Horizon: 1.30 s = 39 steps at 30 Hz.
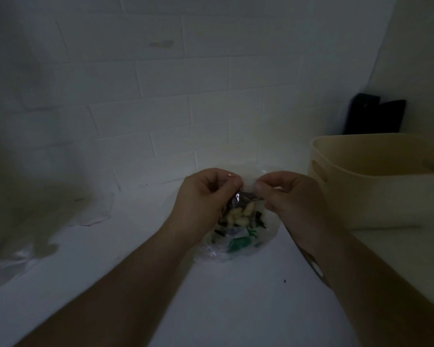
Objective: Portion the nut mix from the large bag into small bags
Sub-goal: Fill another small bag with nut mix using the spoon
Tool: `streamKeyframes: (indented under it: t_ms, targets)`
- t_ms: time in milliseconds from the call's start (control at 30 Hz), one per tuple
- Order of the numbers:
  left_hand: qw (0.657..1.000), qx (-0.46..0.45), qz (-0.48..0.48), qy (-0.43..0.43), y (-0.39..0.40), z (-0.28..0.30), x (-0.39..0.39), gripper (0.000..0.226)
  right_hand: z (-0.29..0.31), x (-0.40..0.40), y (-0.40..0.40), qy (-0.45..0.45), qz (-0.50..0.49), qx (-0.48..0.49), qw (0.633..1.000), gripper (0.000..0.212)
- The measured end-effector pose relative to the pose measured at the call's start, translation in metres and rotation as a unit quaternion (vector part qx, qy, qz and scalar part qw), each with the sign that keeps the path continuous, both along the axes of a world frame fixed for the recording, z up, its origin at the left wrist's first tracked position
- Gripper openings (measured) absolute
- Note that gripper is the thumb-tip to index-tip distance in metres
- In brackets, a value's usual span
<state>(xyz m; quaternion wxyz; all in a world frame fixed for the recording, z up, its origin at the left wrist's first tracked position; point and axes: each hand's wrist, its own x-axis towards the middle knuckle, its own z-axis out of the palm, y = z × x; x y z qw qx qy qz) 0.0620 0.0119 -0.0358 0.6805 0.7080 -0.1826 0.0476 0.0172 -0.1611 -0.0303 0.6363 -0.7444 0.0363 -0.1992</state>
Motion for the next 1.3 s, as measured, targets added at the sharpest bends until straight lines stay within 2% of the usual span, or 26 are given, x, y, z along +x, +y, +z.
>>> streamKeyframes:
  t_ms: [133, 233, 433, 667, 833, 1033, 1167, 1300]
  targets:
    - [0.999, 0.021, 0.028, -0.004, 0.005, 0.003, 0.003, 0.006, 0.001, 0.001, -0.001, -0.004, -0.038, -0.049, 0.998, 0.011]
    - [0.999, 0.004, 0.04, -0.012, 0.009, 0.005, 0.004, 0.007, 0.002, 0.002, 0.0, -0.01, -0.064, -0.076, 0.995, 0.01]
    - [1.0, -0.004, 0.007, 0.0, 0.011, 0.004, 0.005, 0.005, 0.002, 0.0, -0.006, -0.006, -0.043, -0.051, 0.998, 0.015]
    - [0.999, 0.02, 0.026, -0.035, 0.007, 0.005, 0.001, 0.011, 0.002, -0.001, -0.005, 0.001, -0.056, -0.116, 0.992, 0.011]
    - [0.997, 0.014, 0.034, -0.062, 0.004, 0.005, -0.003, 0.015, 0.002, 0.0, -0.002, -0.023, -0.054, -0.088, 0.994, 0.015]
    - [0.997, 0.013, 0.036, -0.066, 0.004, 0.004, -0.001, 0.019, 0.006, -0.003, -0.005, -0.025, -0.001, -0.044, 0.999, 0.017]
    - [0.998, 0.002, 0.033, -0.062, 0.003, 0.005, -0.001, 0.019, 0.006, -0.001, -0.001, -0.021, -0.011, -0.069, 0.997, 0.01]
    - [0.997, -0.01, 0.044, -0.064, 0.0, 0.005, -0.004, 0.018, 0.004, 0.0, 0.0, -0.02, -0.035, -0.054, 0.998, 0.012]
